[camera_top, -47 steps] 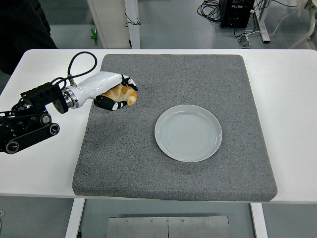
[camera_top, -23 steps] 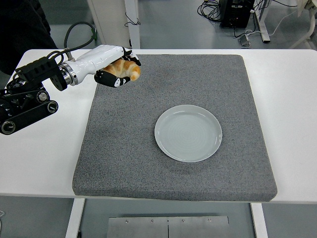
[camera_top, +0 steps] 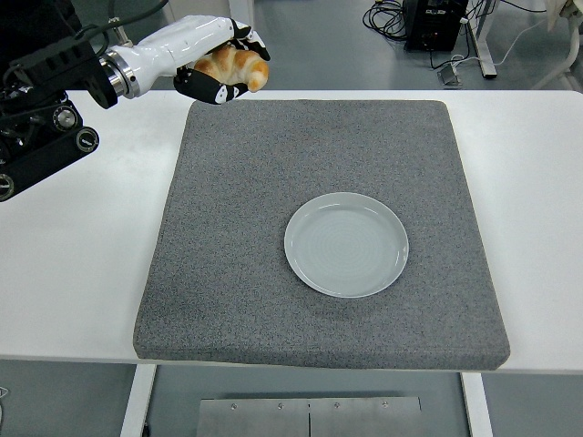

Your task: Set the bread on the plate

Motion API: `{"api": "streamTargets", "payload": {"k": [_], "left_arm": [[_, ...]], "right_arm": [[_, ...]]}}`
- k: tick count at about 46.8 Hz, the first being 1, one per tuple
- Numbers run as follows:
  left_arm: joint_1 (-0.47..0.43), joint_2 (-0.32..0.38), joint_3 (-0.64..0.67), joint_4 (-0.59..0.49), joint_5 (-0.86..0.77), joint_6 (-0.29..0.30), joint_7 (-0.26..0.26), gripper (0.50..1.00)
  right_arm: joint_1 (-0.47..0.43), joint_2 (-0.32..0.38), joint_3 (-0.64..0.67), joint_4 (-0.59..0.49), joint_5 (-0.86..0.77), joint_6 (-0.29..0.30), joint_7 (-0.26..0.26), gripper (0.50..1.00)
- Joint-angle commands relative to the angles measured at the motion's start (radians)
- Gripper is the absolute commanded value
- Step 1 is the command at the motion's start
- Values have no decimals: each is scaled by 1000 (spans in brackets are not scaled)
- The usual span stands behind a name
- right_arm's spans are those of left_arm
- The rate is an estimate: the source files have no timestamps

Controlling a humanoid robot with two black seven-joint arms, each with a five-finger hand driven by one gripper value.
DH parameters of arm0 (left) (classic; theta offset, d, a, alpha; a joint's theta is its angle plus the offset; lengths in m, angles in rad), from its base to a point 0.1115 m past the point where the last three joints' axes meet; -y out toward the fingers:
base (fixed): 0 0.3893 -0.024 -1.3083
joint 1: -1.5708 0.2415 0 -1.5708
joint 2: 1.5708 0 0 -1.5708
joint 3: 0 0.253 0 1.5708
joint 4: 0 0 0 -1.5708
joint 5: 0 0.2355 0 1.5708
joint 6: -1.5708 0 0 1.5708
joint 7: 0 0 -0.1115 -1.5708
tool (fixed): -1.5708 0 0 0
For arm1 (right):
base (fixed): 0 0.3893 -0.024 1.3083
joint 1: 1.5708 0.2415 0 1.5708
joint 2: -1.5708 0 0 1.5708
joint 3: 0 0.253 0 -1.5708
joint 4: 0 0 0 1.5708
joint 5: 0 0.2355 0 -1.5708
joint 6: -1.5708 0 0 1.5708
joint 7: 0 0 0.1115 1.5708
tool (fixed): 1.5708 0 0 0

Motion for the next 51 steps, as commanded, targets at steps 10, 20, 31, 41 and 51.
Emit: {"api": "streamTargets", "payload": {"k": [10, 20, 31, 41, 51], "left_arm": [[-62, -52, -2, 0, 0, -20, 9, 611], [-70, -107, -2, -2, 0, -18, 12, 617], [-67, -185, 1, -6, 3, -18, 13, 616], [-55, -242, 1, -20, 104, -17, 39, 616], [-27, -285, 4, -61, 129, -14, 44, 616]], "right_arm": [[1, 0, 0, 0, 0, 0, 0, 1000], [1, 0, 0, 0, 0, 0, 0, 1000], [1, 0, 0, 0, 0, 0, 0, 1000], [1, 0, 0, 0, 0, 0, 0, 1000], [1, 0, 0, 0, 0, 0, 0, 1000]]}}
